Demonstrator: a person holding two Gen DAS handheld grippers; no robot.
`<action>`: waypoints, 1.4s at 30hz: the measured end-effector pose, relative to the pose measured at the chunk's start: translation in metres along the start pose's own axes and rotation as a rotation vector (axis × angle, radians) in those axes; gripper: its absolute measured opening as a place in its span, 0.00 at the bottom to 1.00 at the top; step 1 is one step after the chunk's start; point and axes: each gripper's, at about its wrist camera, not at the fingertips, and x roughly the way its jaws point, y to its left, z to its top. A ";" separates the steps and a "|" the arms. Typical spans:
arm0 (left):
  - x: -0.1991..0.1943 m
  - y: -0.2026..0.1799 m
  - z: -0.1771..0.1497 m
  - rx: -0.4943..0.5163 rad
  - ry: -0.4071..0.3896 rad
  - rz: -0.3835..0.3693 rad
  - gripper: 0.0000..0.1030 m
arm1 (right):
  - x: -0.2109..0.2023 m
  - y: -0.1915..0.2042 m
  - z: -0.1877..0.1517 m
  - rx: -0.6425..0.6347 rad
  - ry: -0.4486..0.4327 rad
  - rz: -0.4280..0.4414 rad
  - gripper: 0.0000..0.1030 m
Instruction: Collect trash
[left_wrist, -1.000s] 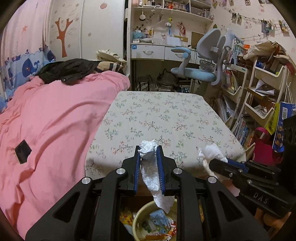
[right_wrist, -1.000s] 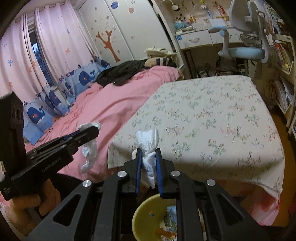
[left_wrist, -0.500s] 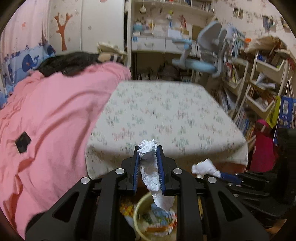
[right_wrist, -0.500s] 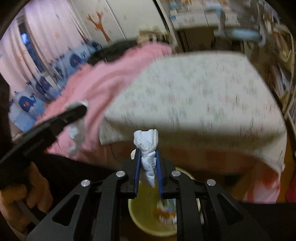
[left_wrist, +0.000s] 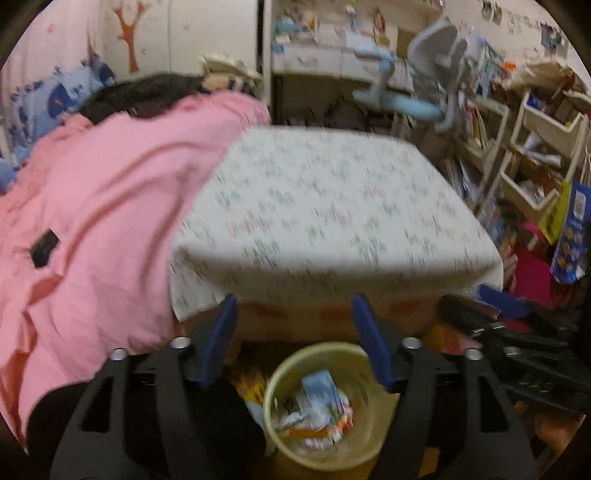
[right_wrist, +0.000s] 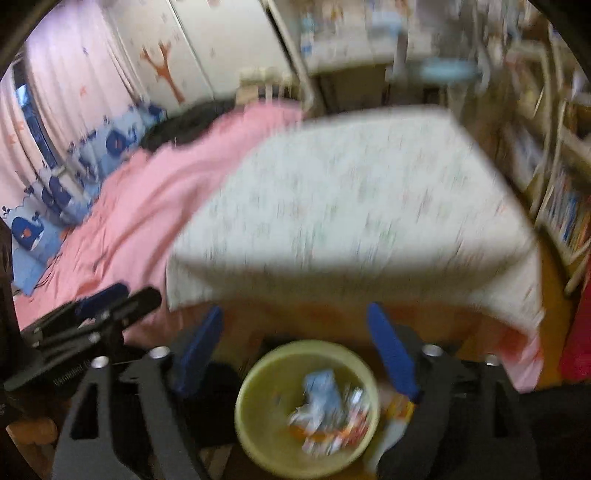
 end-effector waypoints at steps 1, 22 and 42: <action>-0.004 0.000 0.004 -0.005 -0.031 0.014 0.71 | -0.006 0.002 0.004 -0.019 -0.044 -0.021 0.85; 0.011 -0.002 0.137 -0.034 -0.365 0.077 0.93 | 0.000 -0.008 0.100 -0.113 -0.341 -0.236 0.93; 0.064 -0.005 0.195 -0.023 -0.391 0.076 0.93 | 0.048 -0.023 0.148 -0.068 -0.301 -0.253 0.93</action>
